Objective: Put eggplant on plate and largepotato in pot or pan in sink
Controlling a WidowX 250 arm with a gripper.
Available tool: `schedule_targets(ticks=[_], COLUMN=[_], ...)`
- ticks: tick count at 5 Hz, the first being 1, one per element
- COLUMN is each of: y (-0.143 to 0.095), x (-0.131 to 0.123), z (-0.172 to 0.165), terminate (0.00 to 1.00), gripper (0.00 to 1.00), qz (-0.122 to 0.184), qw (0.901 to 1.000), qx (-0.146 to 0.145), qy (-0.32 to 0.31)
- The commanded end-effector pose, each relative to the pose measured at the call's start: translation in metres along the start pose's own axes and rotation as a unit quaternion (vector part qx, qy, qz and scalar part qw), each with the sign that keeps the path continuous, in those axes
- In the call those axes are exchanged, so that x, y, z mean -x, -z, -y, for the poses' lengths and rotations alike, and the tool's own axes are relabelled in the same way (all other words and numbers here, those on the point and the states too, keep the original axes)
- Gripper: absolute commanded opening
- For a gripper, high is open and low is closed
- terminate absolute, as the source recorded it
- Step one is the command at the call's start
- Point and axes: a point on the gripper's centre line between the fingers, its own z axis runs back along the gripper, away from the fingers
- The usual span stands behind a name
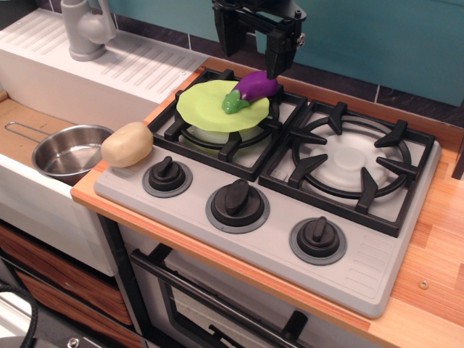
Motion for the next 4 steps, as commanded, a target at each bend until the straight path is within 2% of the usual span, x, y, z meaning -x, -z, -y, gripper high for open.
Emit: schedule_targets(ticks=[1,2,3,4], y=[-0.035,-0.029,-0.017,-0.013], x=[0.037,0.055,0.067,0.075], z=[-0.014,-0.023,-0.030,-0.037], terminate=[0.00,0.00,0.00,0.00], gripper=[1.00,1.00,1.00,1.00], qz=[0.080,0.084,0.082,0.068], qw=[0.9962,0.9954,0.9948,0.9942], qx=[-0.020,-0.035,-0.060,-0.081], qy=[0.030,0.030,0.003,-0.024])
